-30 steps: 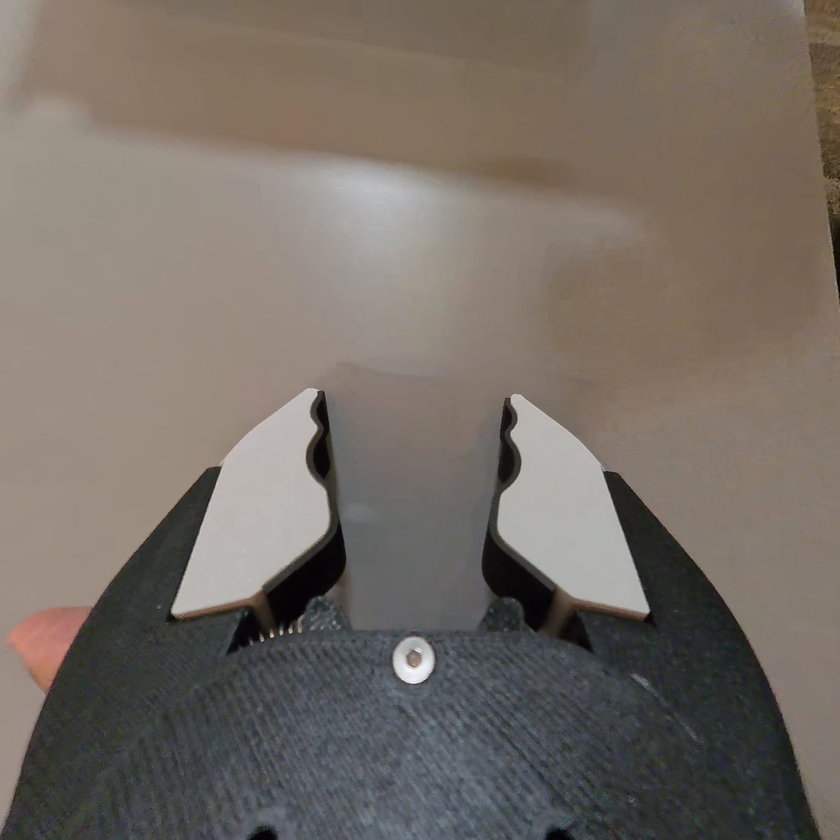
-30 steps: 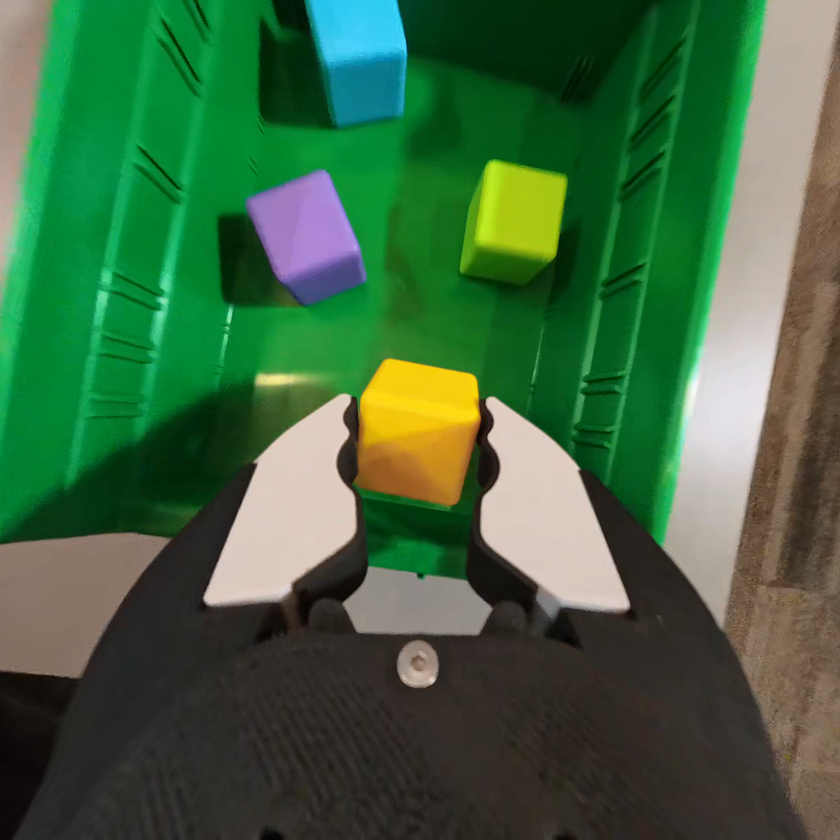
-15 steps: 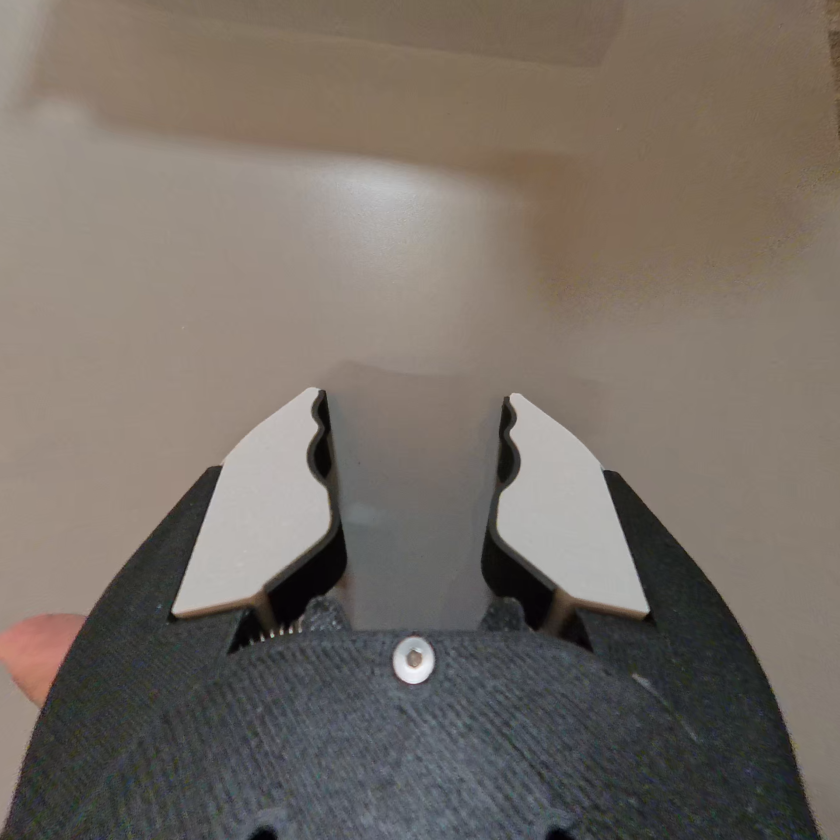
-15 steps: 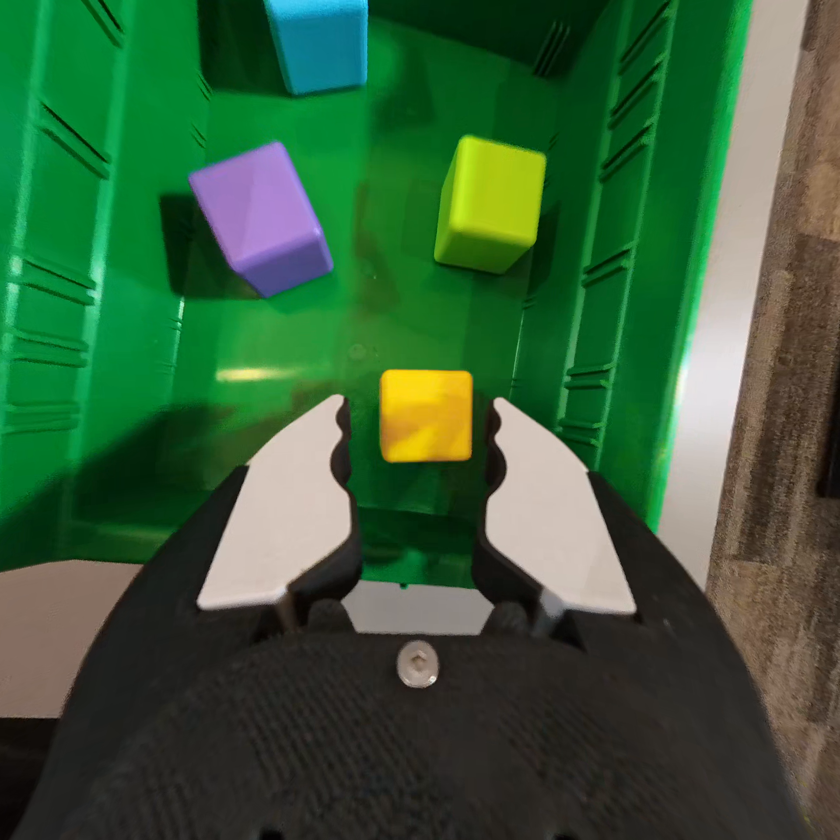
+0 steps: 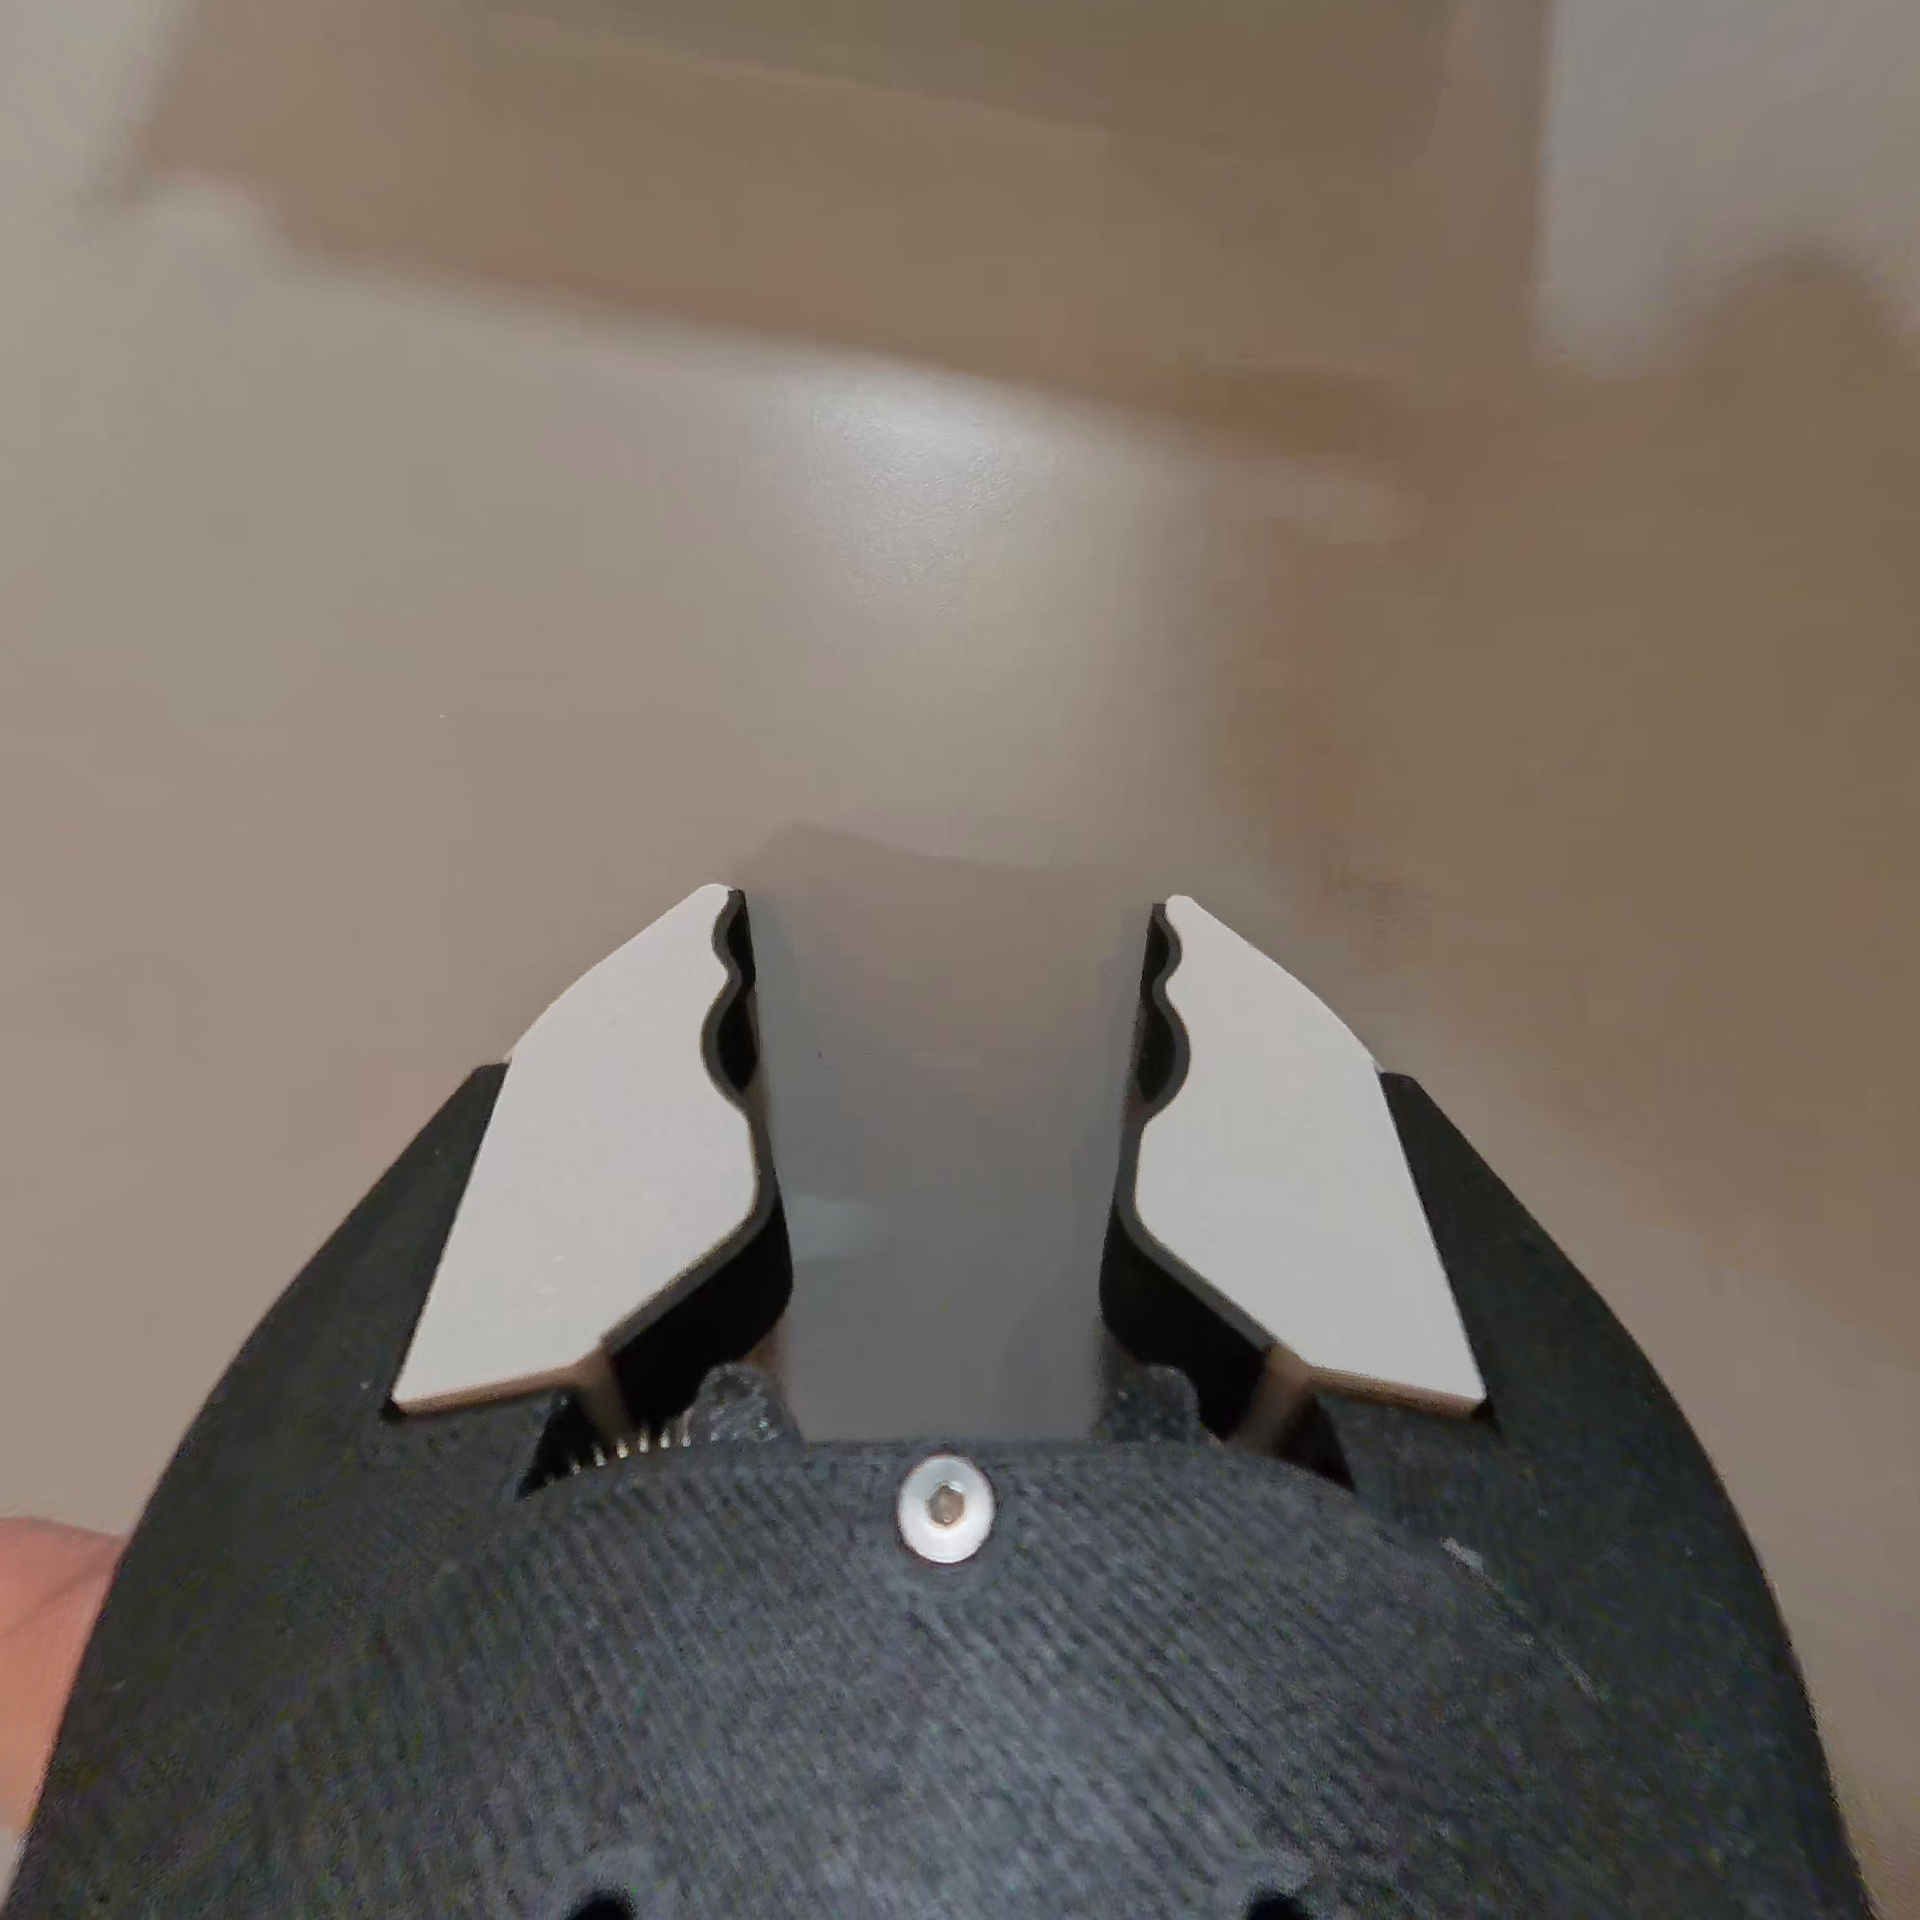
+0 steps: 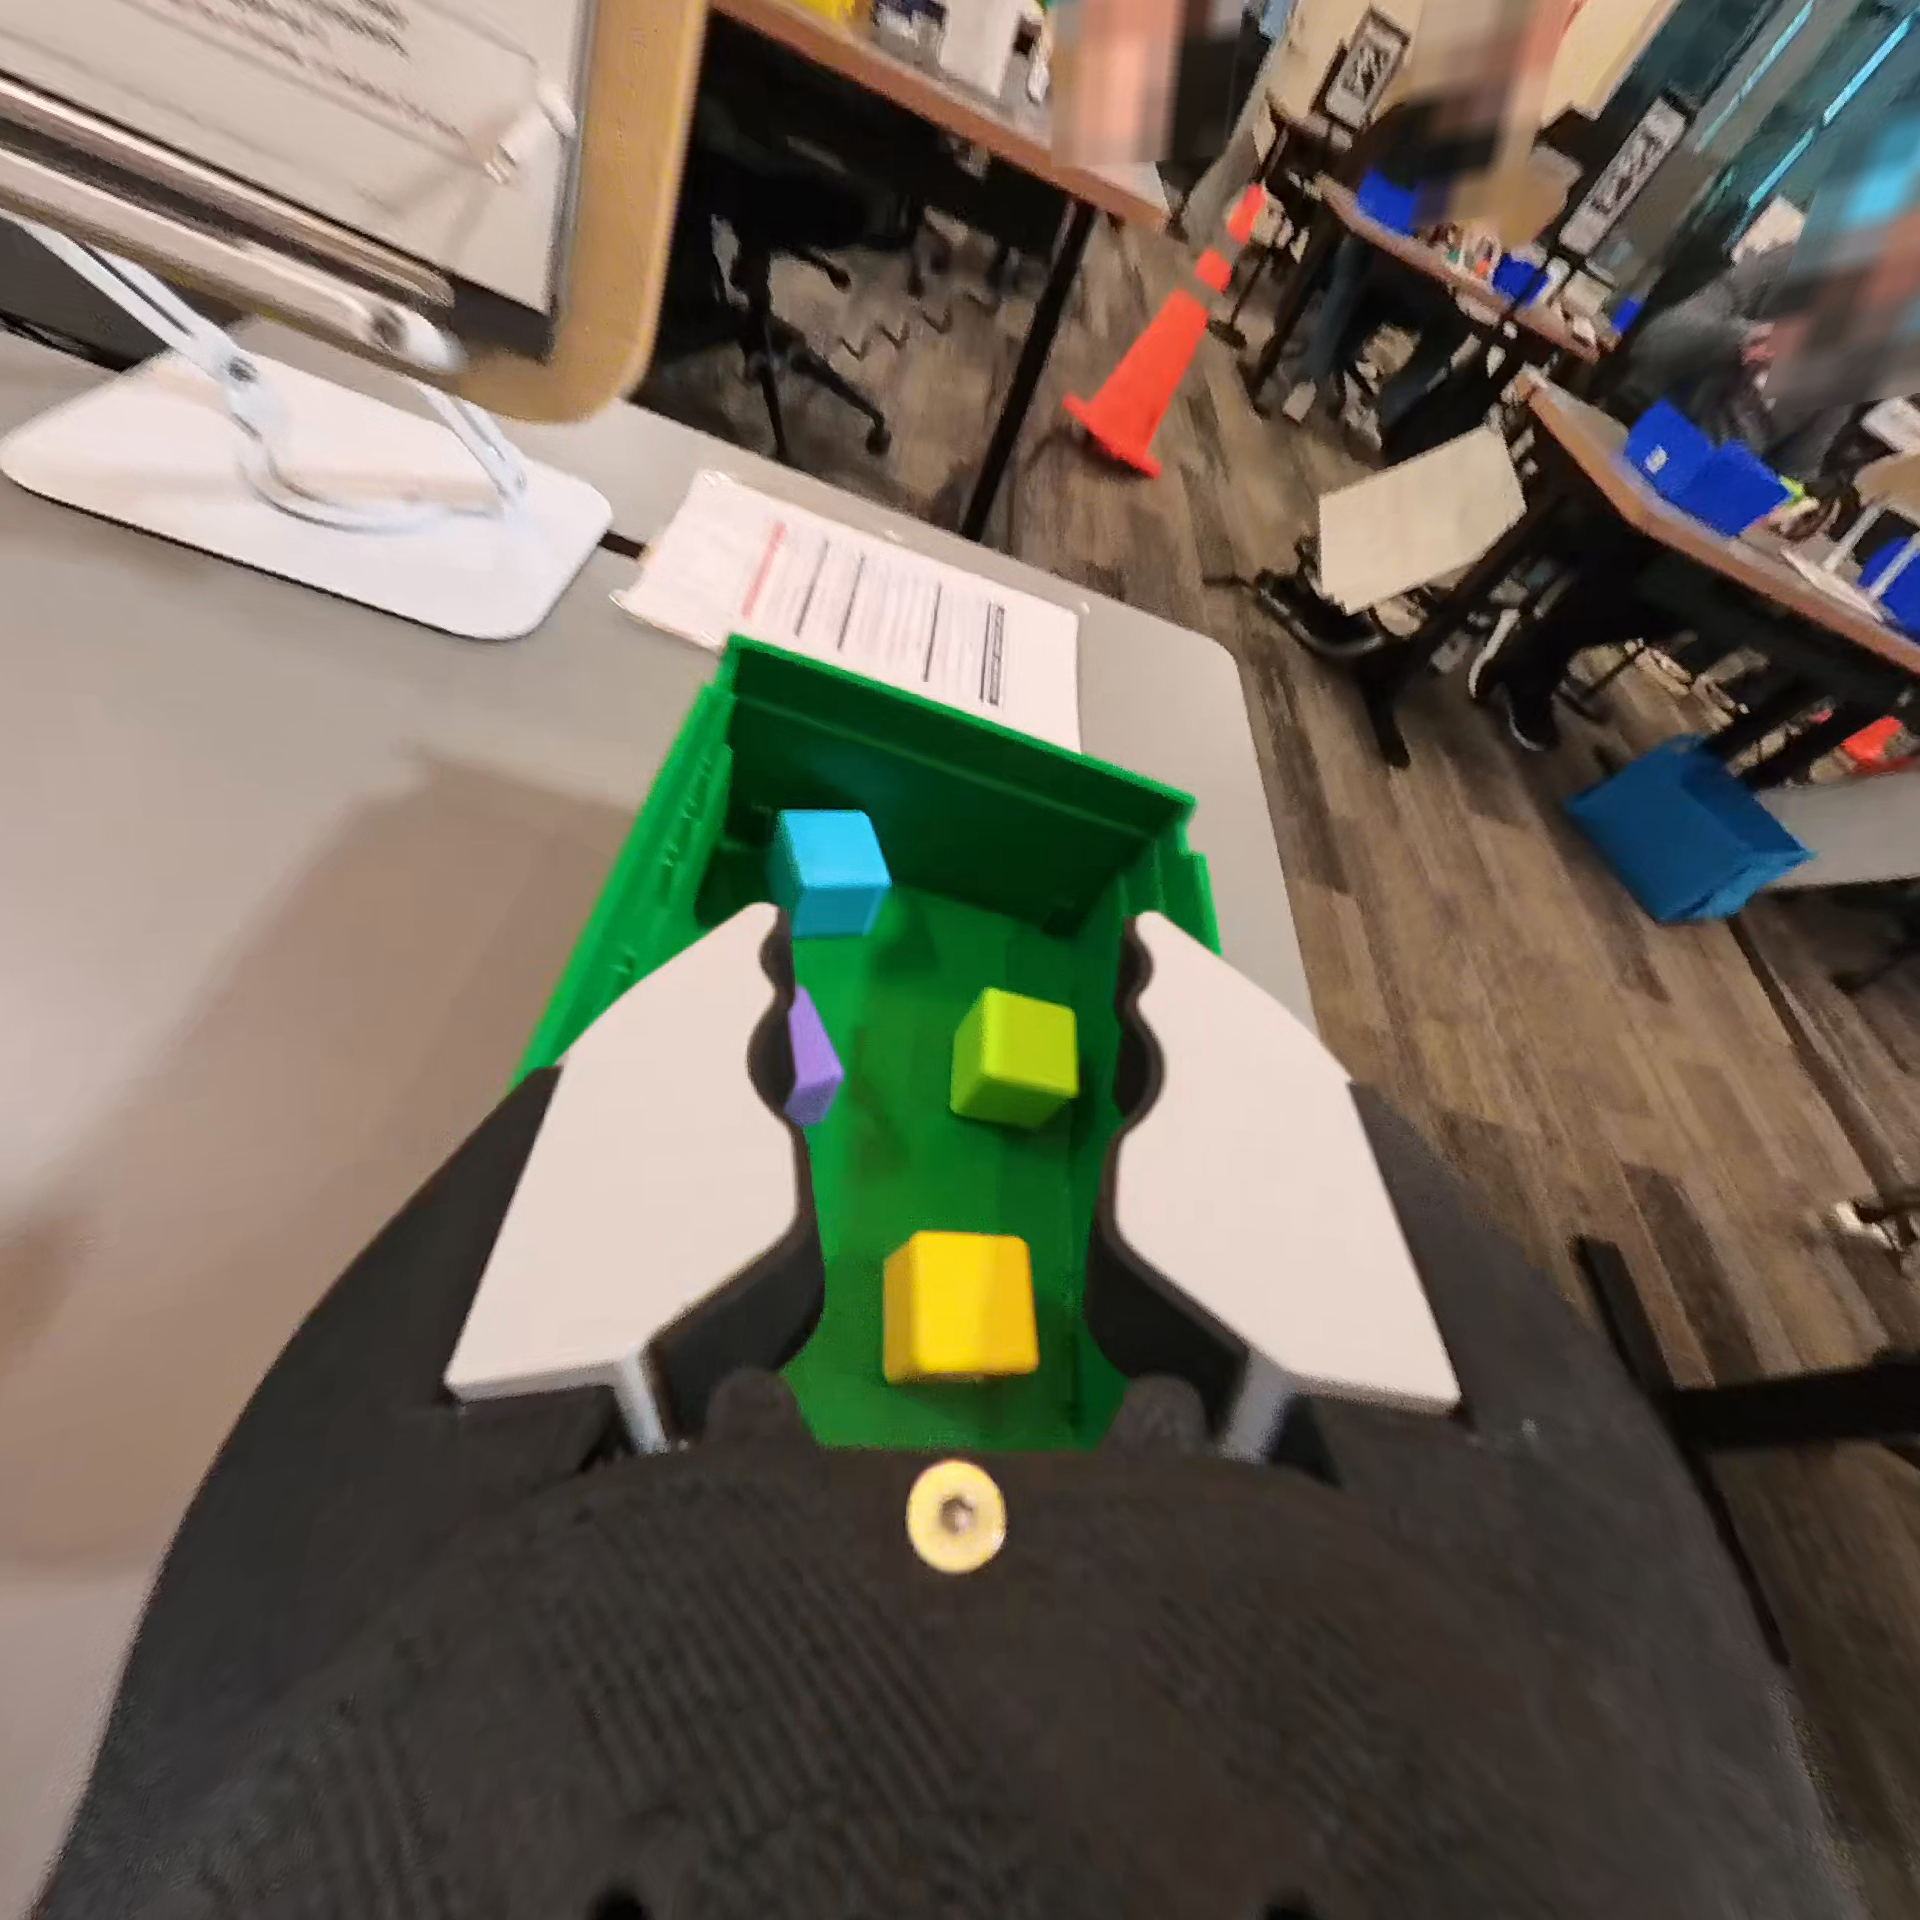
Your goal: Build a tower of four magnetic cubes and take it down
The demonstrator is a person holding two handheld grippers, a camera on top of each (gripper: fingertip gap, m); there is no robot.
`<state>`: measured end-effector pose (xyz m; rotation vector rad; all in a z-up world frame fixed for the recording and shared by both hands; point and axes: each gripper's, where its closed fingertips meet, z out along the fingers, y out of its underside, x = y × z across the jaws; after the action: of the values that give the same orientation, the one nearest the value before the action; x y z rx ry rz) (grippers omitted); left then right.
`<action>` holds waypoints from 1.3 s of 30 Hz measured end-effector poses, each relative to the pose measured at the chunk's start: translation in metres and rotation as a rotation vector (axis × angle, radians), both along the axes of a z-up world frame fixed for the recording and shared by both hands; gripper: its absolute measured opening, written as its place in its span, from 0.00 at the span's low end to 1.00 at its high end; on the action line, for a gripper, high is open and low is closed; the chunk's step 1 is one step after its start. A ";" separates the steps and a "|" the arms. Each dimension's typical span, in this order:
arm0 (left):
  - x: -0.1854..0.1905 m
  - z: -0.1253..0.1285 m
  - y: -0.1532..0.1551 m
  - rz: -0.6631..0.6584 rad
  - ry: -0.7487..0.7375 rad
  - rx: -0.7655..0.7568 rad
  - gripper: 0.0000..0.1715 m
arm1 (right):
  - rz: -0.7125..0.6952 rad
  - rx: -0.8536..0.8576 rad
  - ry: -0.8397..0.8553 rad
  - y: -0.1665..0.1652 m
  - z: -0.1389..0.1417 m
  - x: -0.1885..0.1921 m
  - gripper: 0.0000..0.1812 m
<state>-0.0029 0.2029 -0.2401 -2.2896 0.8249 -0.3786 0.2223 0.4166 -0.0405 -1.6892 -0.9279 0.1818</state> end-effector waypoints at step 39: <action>-0.055 0.173 -0.074 0.642 -0.319 0.743 0.00 | 0.629 -0.177 0.476 -0.236 0.023 -0.222 0.00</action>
<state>-0.0575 0.1289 -0.0674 -1.6059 0.0144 -0.1015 0.0007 0.1804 -0.0178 -1.3640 -1.0637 1.0641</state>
